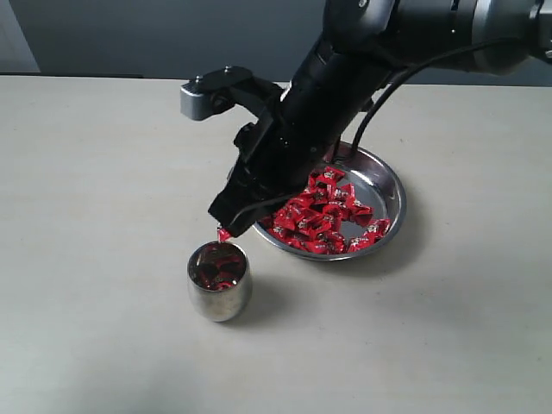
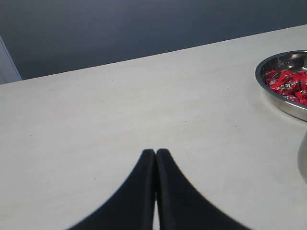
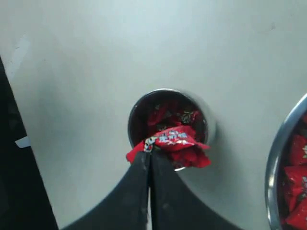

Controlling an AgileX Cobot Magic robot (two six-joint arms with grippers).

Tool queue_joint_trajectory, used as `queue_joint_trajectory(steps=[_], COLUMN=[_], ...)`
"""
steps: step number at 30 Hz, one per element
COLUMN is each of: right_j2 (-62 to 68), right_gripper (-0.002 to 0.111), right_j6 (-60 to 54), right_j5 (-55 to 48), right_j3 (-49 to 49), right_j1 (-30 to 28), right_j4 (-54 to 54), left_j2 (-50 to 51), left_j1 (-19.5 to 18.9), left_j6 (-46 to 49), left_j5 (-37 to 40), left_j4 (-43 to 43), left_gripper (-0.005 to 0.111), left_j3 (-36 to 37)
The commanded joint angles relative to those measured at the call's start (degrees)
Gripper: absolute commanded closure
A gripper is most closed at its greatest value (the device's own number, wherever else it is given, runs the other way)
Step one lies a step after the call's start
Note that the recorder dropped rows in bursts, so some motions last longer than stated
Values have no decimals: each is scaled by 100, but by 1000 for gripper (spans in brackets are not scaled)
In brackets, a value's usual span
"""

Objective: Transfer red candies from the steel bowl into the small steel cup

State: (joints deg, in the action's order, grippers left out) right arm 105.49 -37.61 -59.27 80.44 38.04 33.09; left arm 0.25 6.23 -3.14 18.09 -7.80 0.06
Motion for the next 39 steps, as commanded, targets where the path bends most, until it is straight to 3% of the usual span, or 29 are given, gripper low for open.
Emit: queue_joint_trajectory(steps=[1, 17, 23, 30, 39], right_j2=[-52, 522, 522, 496, 229], right_gripper=[109, 108, 80, 78, 78], right_j6=[-48, 6, 6, 6, 1916], right_j5=[-41, 8, 44, 310, 1298], right_j3=[-21, -21, -21, -10, -10], right_j1=[178, 425, 425, 399, -256], right_j4=[-121, -279, -291, -340, -1810], left_j2=[-25, -25, -25, -25, -25], left_j1=[43, 43, 43, 43, 43], left_j6=[-32, -32, -32, -32, -32], left_j5=[-41, -41, -41, -41, -41], left_j4=[4, 4, 4, 4, 4], left_gripper=[106, 106, 106, 106, 106], left_j3=[-6, -6, -6, -6, -6])
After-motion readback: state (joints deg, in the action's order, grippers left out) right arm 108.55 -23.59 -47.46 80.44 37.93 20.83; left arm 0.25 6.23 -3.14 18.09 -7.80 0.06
